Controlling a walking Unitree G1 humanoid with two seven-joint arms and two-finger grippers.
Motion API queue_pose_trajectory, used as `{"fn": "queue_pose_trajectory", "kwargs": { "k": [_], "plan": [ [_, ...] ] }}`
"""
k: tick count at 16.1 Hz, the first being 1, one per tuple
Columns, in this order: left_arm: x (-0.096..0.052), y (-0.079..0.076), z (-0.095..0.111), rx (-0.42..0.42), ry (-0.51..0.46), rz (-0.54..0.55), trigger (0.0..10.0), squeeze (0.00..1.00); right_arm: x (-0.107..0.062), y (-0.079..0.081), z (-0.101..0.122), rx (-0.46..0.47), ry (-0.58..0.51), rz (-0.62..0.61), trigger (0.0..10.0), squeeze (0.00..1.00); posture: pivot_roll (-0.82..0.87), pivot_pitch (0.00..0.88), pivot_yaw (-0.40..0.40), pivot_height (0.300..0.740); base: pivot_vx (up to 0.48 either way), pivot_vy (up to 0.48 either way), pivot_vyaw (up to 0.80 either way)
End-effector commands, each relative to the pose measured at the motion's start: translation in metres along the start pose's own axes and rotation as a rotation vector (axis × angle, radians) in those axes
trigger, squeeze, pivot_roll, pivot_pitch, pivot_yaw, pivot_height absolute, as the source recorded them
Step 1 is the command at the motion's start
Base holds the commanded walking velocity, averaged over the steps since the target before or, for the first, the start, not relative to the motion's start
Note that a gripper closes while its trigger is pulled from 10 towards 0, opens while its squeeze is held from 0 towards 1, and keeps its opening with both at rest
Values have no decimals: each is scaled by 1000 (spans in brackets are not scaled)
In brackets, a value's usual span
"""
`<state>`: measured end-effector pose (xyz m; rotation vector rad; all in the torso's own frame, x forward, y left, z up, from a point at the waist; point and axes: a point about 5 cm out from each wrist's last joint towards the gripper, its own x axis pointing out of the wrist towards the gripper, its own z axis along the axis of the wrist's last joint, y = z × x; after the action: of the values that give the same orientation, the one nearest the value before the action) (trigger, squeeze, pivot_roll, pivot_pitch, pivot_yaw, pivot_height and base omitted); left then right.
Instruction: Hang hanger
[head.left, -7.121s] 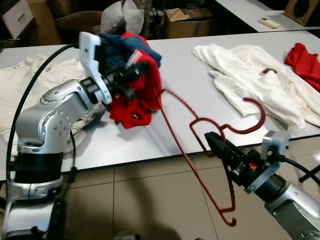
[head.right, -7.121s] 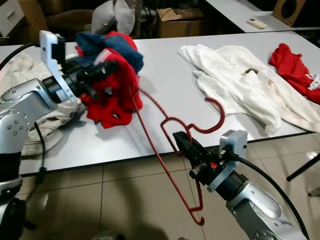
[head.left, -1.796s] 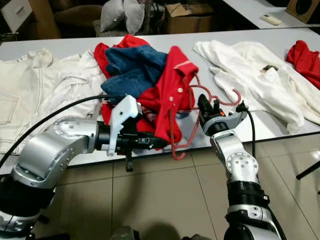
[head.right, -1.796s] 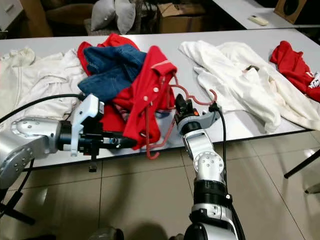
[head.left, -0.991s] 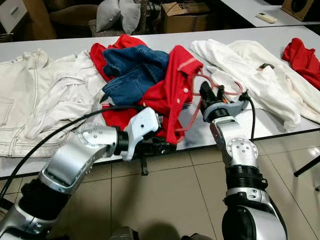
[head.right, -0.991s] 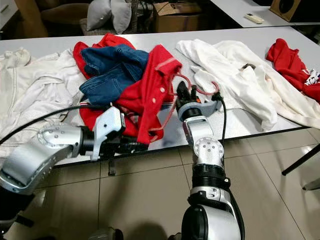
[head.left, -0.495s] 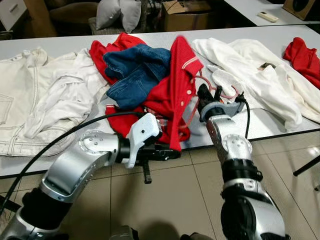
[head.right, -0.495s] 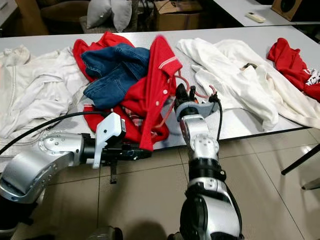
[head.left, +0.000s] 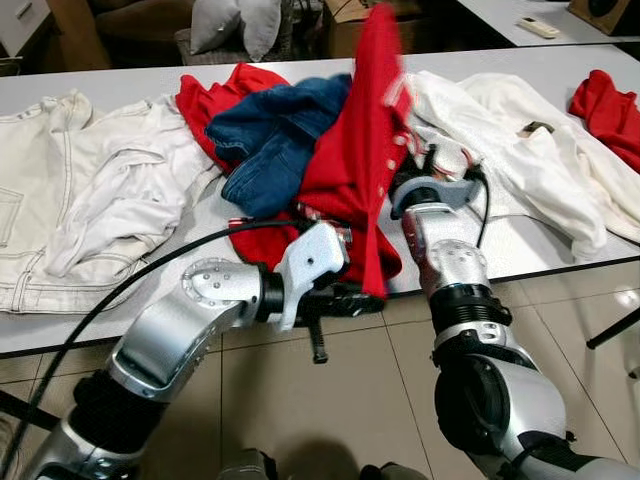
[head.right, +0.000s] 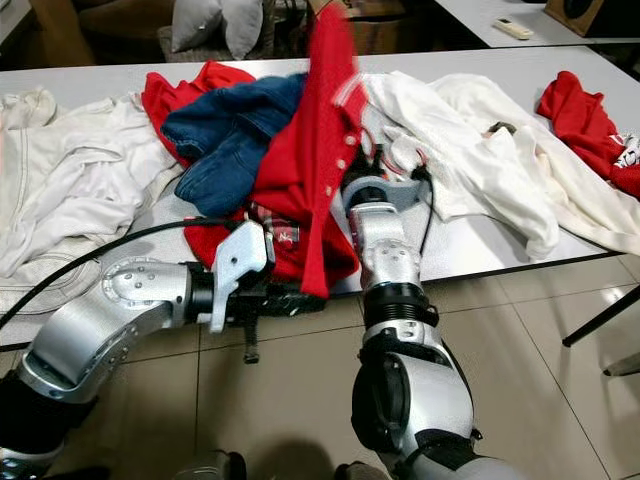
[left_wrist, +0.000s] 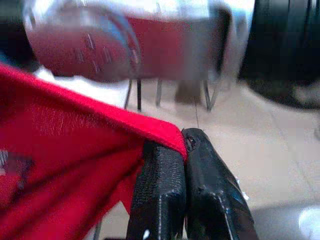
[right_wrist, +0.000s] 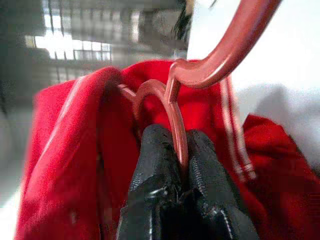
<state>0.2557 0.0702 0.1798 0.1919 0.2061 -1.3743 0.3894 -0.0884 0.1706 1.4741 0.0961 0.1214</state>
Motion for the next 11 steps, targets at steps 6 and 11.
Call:
{"fn": "queue_pose_trajectory", "kwargs": {
  "k": [6,11],
  "plan": [
    [-11,14,43,-82,-266,10,0,0,-11,8,-44,-126,146,64,10000,0,87,79,-19,740,0,0,0],
    [-7,14,60,-158,-355,7,10000,0,-21,-1,-36,-142,146,50,10000,0,78,72,-15,740,0,0,0]
  ]
}}
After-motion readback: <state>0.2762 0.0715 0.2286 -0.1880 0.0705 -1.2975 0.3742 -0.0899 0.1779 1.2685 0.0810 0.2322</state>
